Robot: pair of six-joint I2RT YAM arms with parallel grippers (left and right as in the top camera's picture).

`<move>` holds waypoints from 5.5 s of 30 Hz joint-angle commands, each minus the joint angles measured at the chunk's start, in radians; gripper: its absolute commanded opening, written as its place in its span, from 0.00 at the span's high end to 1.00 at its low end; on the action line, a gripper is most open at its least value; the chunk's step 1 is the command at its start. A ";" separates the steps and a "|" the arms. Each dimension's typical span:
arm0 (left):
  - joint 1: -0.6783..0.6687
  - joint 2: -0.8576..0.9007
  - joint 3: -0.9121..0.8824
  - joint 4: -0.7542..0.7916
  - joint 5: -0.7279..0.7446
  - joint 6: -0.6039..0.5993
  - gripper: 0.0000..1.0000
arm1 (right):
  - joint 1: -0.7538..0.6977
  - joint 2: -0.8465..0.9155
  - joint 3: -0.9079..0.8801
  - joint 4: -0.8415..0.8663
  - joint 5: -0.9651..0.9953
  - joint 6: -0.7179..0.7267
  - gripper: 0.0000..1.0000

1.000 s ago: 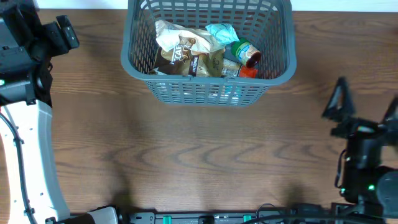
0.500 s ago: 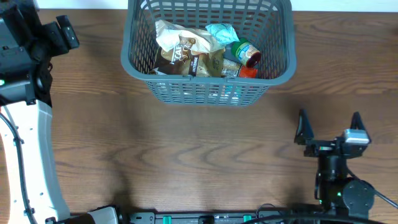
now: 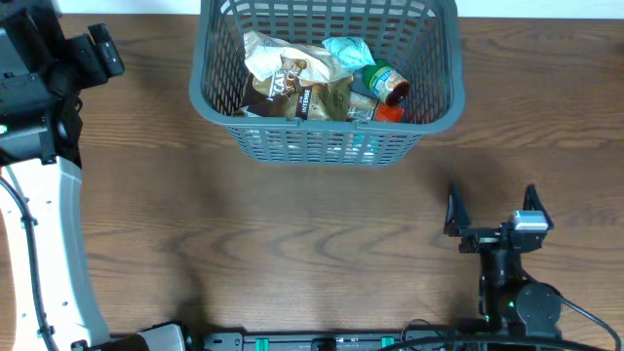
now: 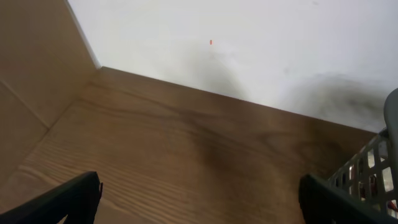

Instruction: Pack container

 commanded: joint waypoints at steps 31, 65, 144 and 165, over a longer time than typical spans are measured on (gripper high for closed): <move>0.002 -0.006 0.016 -0.001 -0.015 0.007 0.01 | 0.043 -0.029 -0.161 0.034 -0.021 -0.111 0.01; 0.002 -0.006 0.016 -0.001 -0.015 0.007 0.01 | 0.052 -0.029 -0.161 0.008 0.001 -0.097 0.01; -0.179 -1.156 -0.790 0.138 0.001 -0.138 0.01 | 0.052 -0.029 -0.161 0.008 0.001 -0.097 0.01; -0.237 -1.280 -1.320 0.565 0.018 -0.190 0.01 | 0.052 -0.029 -0.161 0.008 0.001 -0.097 0.01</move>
